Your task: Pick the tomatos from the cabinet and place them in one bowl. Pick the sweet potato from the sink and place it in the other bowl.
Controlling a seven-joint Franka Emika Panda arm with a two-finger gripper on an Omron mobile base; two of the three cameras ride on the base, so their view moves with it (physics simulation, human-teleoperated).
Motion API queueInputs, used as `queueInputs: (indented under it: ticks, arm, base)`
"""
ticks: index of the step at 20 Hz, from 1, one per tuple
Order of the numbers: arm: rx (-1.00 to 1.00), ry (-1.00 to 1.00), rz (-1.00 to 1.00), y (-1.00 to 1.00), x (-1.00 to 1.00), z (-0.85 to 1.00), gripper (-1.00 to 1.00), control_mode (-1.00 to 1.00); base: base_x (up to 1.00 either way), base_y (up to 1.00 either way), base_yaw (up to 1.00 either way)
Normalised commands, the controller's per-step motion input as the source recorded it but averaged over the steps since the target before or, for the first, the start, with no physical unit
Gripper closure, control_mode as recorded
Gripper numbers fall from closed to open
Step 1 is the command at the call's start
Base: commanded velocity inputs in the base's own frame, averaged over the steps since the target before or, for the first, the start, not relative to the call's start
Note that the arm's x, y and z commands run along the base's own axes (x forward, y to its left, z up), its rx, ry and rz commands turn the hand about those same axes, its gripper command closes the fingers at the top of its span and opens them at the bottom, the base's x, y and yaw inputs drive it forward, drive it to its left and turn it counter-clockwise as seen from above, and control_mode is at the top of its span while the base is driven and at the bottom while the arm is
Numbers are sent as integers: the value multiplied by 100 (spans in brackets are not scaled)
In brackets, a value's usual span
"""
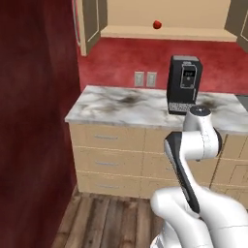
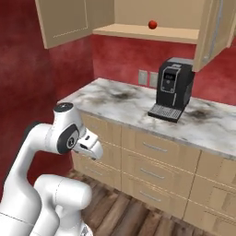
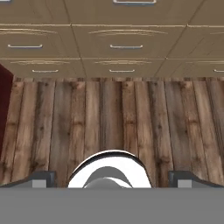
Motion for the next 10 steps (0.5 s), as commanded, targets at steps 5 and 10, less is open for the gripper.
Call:
queueInputs:
  ticks: [5,10]
  arm:
    - [0,0,0,0,0,0,-100,100]
    - [0,0,0,0,0,0,-100,100]
  base:
    - [66,48,-23]
    - [74,23,-18]
